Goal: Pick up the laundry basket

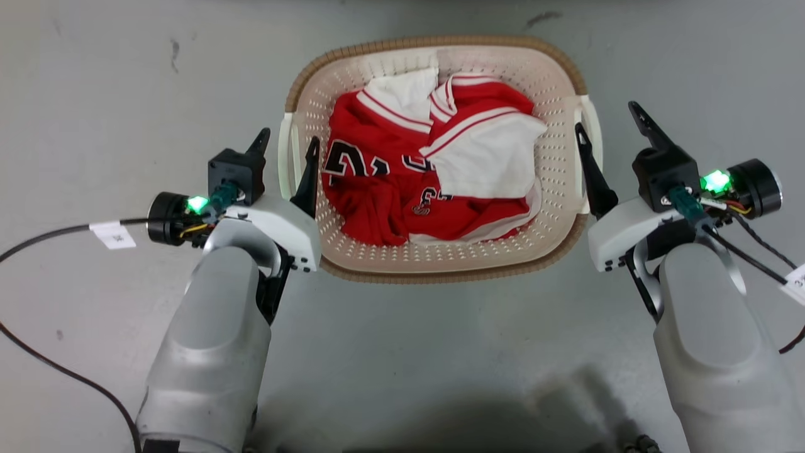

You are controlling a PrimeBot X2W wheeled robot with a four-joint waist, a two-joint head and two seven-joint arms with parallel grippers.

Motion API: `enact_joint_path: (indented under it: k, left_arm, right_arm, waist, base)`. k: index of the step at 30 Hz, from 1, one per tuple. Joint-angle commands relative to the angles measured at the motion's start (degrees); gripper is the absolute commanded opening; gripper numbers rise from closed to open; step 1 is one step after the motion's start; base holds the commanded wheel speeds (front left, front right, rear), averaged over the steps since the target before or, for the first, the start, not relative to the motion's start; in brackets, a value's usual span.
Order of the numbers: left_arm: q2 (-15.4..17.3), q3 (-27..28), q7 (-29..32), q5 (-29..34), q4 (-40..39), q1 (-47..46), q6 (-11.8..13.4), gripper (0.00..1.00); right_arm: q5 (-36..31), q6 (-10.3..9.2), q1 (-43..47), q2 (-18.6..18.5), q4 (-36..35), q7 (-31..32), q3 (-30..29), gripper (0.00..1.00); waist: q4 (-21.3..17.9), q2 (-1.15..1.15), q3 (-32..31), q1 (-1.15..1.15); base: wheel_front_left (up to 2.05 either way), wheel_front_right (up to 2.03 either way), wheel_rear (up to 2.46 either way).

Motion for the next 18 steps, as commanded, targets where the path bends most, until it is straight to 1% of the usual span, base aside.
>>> enact_joint_path:
  k: [1, 6, 11, 18]
  left_arm:
    - [0.11, 0.12, -0.16, -0.52, 2.6, -1.67, 0.12, 1.0]
    - [-0.13, -1.04, -0.16, -0.39, 6.6, -4.64, 0.08, 1.0]
    - [-0.36, -2.44, -0.16, -0.85, 11.59, -6.82, 0.0, 1.0]
    - [-0.56, -5.16, -0.16, -1.47, 16.05, -9.44, -0.08, 1.0]
  right_arm:
    - [-0.53, -0.06, -1.82, -0.05, 1.22, -0.14, -0.31, 1.0]
    - [-1.24, -0.06, -3.37, -0.05, 3.95, -0.14, -1.27, 1.0]
    - [-2.64, -0.06, -5.06, -0.05, 9.38, -0.13, -2.61, 1.0]
    - [-4.04, -0.06, -7.69, -0.05, 14.36, -0.14, -4.28, 1.0]
  waist:
    - [0.64, 0.0, 2.74, -0.01]
    - [1.17, 0.0, 4.9, -0.01]
    - [1.71, 0.0, 6.93, -0.01]
    - [2.02, 0.0, 8.94, -0.01]
  base:
    - [0.0, 0.0, 0.0]
    - [0.0, 0.0, 0.0]
    - [0.0, 0.0, 0.0]
    - [0.0, 0.0, 0.0]
